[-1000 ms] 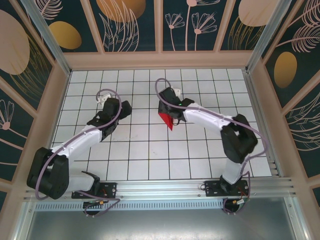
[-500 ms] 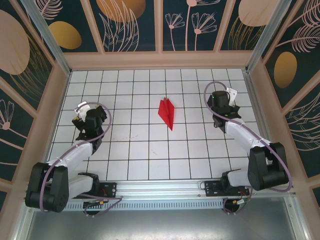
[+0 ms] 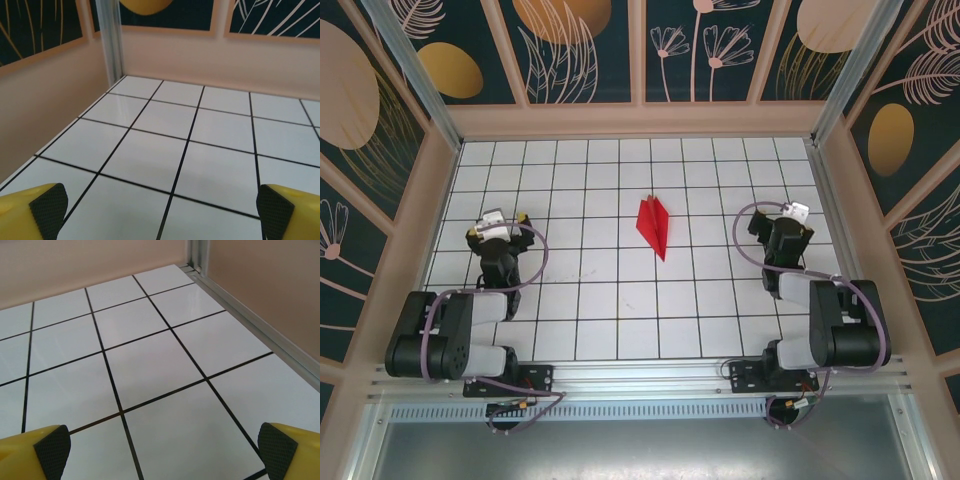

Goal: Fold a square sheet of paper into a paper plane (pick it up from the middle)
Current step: Reset both arms

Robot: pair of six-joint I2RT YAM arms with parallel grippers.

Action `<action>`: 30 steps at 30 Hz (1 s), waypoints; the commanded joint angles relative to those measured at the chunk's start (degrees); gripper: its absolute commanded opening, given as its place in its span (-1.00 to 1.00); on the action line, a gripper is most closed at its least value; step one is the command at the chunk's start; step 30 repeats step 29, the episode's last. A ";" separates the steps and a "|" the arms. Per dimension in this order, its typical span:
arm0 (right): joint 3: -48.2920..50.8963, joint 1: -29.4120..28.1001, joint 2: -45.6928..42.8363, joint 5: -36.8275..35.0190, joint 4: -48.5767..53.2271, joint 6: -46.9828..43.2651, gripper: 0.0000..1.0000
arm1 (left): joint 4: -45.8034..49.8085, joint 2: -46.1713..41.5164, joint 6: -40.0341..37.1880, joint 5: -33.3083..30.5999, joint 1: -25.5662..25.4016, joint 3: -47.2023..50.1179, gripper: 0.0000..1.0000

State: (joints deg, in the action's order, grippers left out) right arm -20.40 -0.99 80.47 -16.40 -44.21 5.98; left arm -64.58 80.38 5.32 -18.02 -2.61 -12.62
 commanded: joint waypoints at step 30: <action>6.28 2.20 6.97 13.02 -25.32 -4.39 0.97 | -13.11 8.04 -1.07 8.62 1.55 0.14 0.97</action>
